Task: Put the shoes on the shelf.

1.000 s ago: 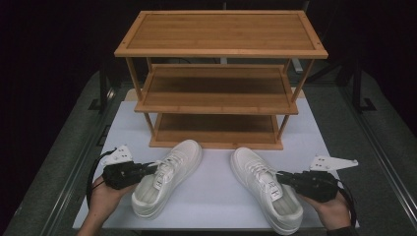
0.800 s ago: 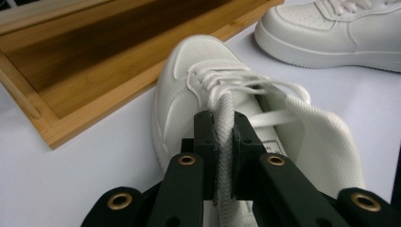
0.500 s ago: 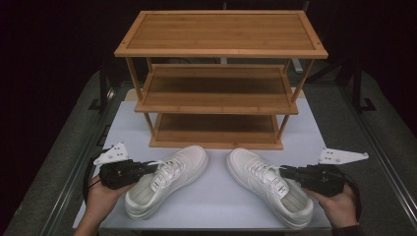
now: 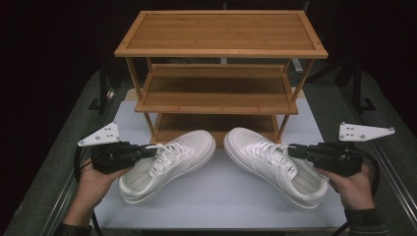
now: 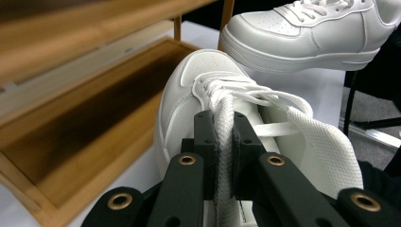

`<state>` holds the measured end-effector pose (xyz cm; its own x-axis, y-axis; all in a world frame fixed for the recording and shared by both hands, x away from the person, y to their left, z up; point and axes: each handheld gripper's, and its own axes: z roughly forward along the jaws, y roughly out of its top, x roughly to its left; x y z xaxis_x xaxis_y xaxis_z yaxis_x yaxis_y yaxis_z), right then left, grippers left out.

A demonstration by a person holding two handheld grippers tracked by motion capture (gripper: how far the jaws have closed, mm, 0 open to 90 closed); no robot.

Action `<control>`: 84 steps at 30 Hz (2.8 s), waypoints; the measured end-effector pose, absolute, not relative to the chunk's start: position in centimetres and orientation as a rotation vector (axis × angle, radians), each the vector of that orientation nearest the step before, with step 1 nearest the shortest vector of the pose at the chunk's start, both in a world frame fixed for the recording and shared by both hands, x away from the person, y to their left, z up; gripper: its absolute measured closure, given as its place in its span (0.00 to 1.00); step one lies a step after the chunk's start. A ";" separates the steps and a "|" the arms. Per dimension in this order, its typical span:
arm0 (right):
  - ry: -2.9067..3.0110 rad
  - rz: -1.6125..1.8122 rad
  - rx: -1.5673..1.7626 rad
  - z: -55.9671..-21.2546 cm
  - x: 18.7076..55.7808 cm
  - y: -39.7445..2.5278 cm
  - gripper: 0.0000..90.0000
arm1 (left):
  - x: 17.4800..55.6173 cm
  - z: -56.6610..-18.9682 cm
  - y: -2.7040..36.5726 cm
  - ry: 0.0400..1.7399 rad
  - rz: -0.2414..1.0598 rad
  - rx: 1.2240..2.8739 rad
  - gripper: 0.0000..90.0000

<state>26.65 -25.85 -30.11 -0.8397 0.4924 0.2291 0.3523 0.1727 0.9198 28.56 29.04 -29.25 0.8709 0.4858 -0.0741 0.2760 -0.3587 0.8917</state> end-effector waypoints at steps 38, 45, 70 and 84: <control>2.167 1.687 0.893 -20.5 37.4 -23.8 0.94 | 38.5 -20.3 26.2 0.651 0.404 1.864 0.94; 2.140 1.634 0.943 -21.0 38.9 -22.9 0.94 | 39.9 -21.0 25.1 0.728 0.428 1.846 0.94; 2.069 1.532 0.975 -20.9 39.3 -22.3 0.67 | 40.9 -21.3 25.2 0.790 0.440 1.808 0.65; 2.042 1.595 1.034 -19.2 36.5 -24.0 0.30 | 37.4 -18.9 26.6 0.709 0.442 1.828 0.25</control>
